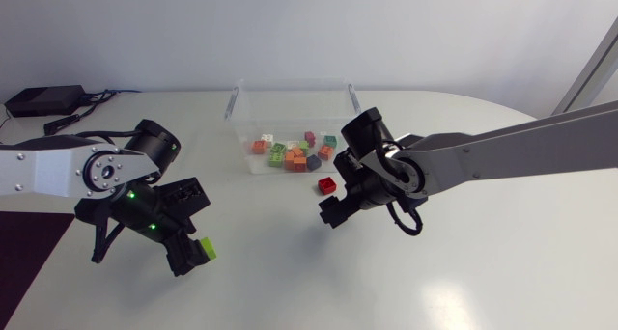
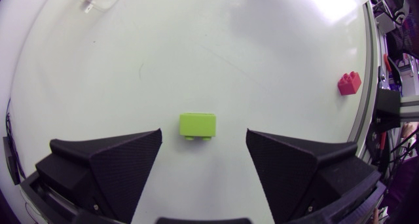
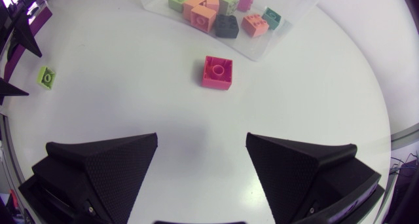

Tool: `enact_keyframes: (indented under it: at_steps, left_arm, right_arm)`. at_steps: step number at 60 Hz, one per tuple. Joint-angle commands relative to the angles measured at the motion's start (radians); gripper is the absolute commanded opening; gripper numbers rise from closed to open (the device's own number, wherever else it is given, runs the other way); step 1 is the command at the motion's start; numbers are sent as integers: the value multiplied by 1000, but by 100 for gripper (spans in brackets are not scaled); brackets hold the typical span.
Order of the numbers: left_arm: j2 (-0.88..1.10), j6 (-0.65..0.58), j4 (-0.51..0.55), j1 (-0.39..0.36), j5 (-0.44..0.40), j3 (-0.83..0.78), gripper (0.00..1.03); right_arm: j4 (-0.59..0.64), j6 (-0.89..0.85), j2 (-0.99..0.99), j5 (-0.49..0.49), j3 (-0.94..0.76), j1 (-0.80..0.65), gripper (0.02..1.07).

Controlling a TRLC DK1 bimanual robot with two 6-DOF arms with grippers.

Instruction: Place the duplo bricks in the container

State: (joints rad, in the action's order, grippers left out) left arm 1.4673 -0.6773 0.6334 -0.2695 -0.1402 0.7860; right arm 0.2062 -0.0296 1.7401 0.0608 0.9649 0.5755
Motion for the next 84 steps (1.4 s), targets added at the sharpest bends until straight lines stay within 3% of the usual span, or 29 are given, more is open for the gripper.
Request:
enact_keyframes:
  at_steps: [1,62,71,77,84]
  left_arm:
    - [22,-18,0,7,5,18,89]
    - [189,-56,-89,30,5,50,88]
    - [212,-57,-93,32,-2,53,67]
    - [240,-51,-97,32,-2,53,19]
    - [222,-48,-78,33,-2,53,18]
  right_arm:
    - [2,-4,10,8,-3,11,100]
    - [-7,-6,56,5,31,0,100]
    - [-10,-6,65,4,37,0,100]
    - [-18,-6,84,4,52,0,100]
    - [-22,0,116,5,90,0,100]
